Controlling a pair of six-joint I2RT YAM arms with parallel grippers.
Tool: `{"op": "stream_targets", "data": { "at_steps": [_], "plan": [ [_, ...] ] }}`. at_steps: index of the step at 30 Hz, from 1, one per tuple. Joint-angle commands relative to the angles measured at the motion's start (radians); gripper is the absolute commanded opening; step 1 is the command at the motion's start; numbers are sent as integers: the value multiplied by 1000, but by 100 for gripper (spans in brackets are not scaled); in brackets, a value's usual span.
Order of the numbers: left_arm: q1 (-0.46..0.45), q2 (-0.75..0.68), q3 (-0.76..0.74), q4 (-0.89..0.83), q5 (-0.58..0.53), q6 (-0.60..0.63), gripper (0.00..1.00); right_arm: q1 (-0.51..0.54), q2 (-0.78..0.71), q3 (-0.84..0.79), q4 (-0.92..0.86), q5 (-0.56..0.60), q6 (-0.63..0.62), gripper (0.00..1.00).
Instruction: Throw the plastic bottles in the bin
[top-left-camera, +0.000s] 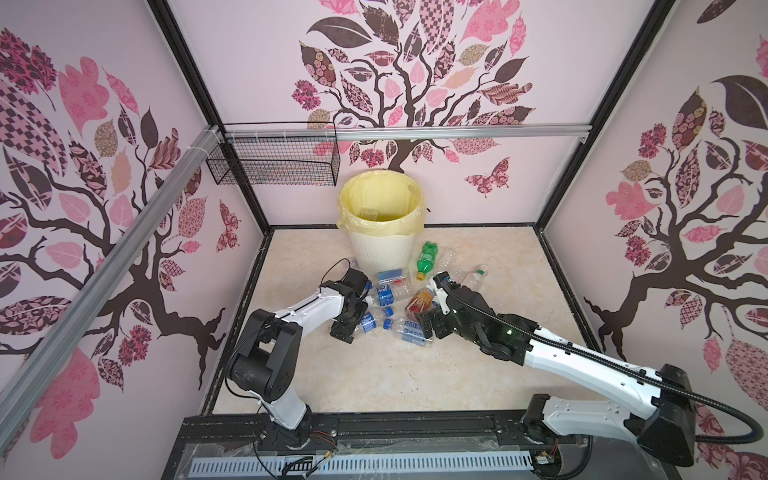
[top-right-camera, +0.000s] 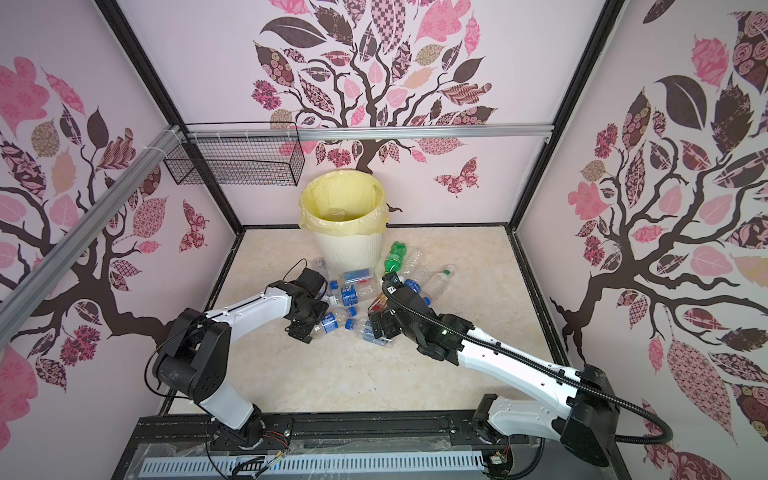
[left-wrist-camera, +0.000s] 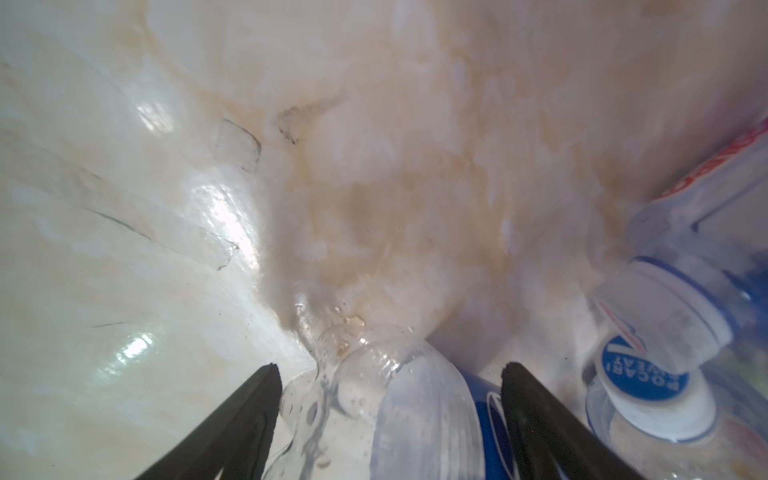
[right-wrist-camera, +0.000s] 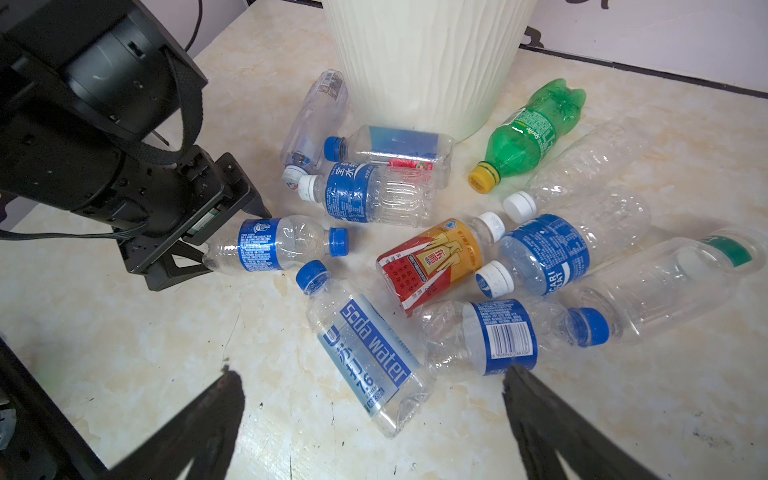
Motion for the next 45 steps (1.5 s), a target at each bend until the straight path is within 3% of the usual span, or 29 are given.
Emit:
{"op": "stream_targets", "data": {
  "at_steps": [1,6,16,30,32,39,45],
  "plan": [
    [-22,21,33,-29,5,-33,86,6,-25,-20,-1,5,8,100],
    [-37,18,36,-42,-21,-47,86,5,-44,-30,-7,12,10,100],
    [25,-7,114,-54,-68,32,85,5,-65,-43,-12,12,16,100],
    [-28,-176,88,-223,-185,144,86,5,-77,-54,-2,21,14,100],
    [-36,-201,65,-224,-144,126,86,5,-77,-54,1,19,15,100],
    [-113,-265,-28,-132,38,-121,87,5,-66,-57,20,12,22,100],
    [-125,-235,-24,-104,21,-229,88,5,-83,-70,21,11,31,100]
  ]
}}
